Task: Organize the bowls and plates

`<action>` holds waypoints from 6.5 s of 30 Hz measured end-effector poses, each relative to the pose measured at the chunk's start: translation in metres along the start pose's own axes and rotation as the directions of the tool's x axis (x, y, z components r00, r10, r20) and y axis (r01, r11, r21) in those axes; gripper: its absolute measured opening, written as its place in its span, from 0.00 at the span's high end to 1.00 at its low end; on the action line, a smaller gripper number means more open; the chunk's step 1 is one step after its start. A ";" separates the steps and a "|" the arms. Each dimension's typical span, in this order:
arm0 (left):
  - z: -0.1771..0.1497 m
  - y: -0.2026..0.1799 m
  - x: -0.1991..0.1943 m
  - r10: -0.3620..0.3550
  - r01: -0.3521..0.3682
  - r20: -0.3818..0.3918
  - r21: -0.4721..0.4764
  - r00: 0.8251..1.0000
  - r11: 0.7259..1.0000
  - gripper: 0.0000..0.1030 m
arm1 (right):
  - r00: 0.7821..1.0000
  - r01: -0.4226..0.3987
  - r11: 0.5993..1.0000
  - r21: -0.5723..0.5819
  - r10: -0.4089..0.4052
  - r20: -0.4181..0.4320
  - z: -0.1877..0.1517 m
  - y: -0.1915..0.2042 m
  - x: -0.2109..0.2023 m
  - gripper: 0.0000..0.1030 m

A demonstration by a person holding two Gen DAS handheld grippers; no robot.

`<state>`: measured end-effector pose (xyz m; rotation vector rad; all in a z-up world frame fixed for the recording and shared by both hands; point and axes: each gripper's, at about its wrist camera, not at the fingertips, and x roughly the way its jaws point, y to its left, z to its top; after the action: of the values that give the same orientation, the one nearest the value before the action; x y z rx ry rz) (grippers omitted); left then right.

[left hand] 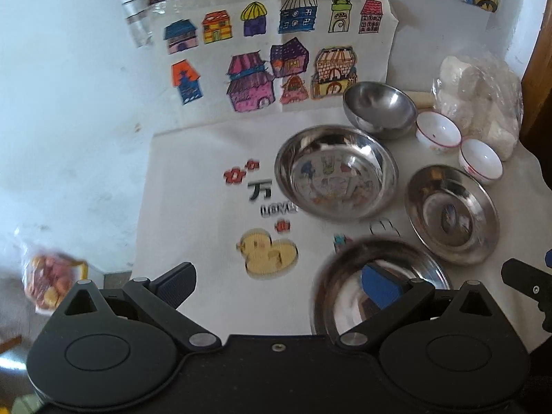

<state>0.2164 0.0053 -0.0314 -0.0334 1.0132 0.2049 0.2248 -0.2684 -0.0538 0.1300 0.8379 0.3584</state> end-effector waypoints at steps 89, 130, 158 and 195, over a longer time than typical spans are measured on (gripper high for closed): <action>0.082 0.026 0.122 -0.183 0.175 -0.114 -0.078 0.976 0.982 0.87 | 0.966 -0.061 0.993 -0.100 0.033 -0.255 0.085 0.055 0.174 0.88; -0.005 -0.032 0.079 -0.232 0.309 -0.243 0.357 0.942 0.881 0.83 | 0.935 0.048 0.999 -0.003 -0.046 -0.352 -0.022 0.041 0.059 0.84; -0.012 -0.033 0.092 -0.185 0.280 -0.296 0.319 0.937 0.906 0.67 | 0.898 0.017 0.979 -0.205 -0.106 -0.428 -0.028 0.064 0.074 0.65; 0.083 -0.140 0.151 -0.186 0.267 -0.291 0.269 0.938 0.925 0.02 | 0.952 0.124 0.992 -0.021 -0.125 -0.281 0.010 -0.072 0.074 0.00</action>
<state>0.3891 -0.0982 -0.1249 0.1056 1.2853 -0.1781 0.2961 -0.3084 -0.1171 0.0222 1.1225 0.2623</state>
